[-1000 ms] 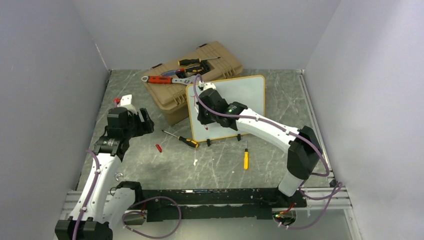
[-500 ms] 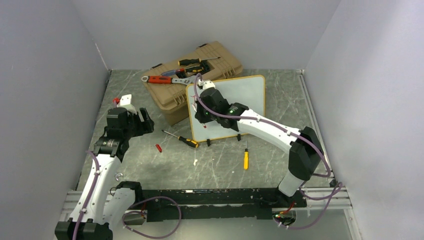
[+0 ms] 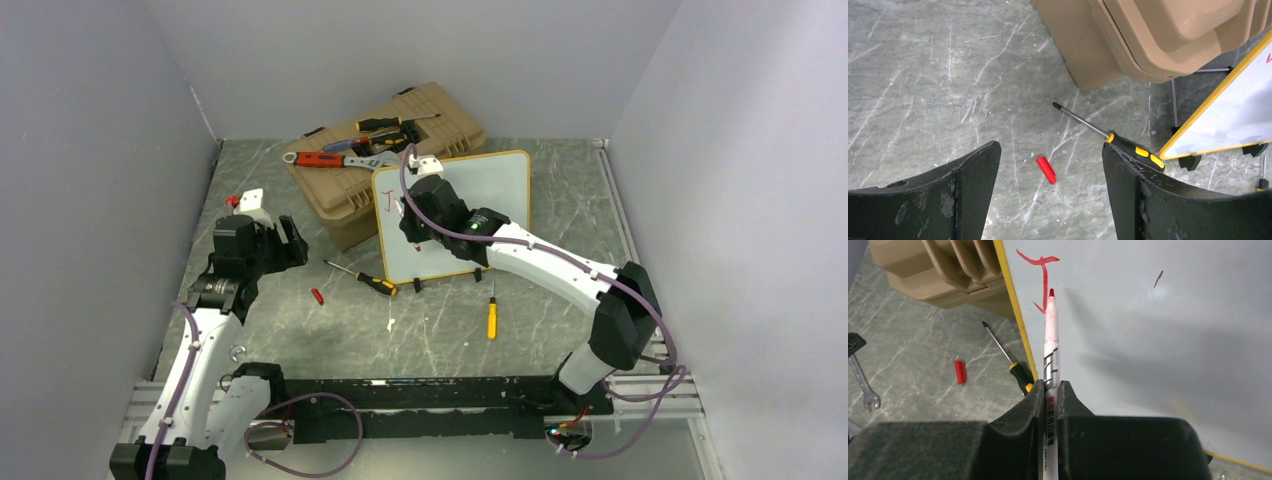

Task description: Write a sentence on the whiteboard

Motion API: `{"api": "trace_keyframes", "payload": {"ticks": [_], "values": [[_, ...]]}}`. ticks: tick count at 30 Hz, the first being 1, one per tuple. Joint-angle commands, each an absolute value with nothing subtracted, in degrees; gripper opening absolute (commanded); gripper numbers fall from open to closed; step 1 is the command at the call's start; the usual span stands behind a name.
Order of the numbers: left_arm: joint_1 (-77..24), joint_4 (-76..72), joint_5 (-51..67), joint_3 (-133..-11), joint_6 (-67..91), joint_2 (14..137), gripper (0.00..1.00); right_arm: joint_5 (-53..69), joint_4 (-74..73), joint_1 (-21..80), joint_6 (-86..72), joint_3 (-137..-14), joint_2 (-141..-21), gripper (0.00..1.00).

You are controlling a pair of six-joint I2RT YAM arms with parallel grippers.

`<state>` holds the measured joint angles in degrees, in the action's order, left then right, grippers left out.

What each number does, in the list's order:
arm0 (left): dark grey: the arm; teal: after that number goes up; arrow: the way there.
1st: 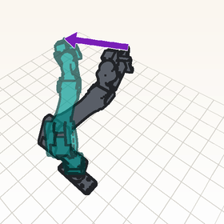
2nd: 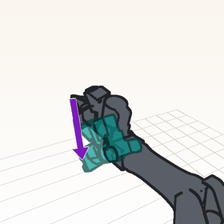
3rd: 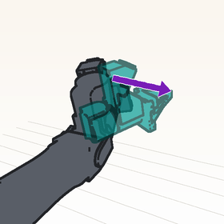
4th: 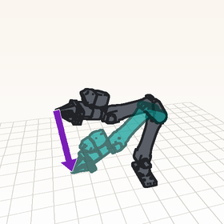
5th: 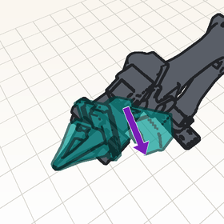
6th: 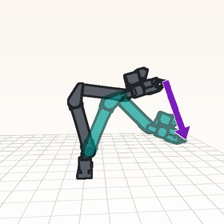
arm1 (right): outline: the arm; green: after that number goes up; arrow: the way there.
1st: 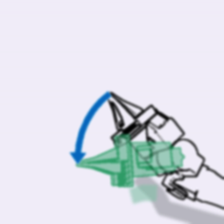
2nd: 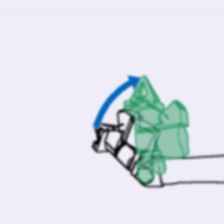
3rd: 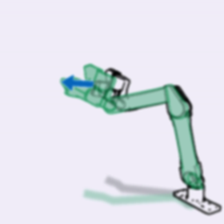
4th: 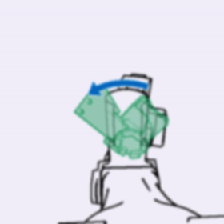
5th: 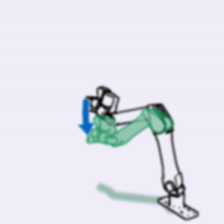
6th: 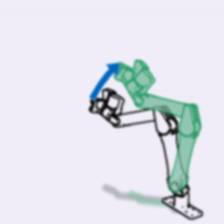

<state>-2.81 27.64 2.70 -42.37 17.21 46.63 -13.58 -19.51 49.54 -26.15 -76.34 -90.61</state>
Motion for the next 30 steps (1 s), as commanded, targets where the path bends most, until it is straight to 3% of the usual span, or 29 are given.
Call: {"api": "trace_keyframes", "payload": {"ticks": [1,30], "values": [[-2.72,26.01,2.91,-42.10,16.33,45.53,0.80,-15.99,-20.11,49.27,-26.27,-78.91,-91.76,0.00],[-2.81,25.96,3.16,-42.01,16.32,45.70,0.80,-11.50,-21.24,48.19,-24.76,-78.12,-93.98,0.00]]}}
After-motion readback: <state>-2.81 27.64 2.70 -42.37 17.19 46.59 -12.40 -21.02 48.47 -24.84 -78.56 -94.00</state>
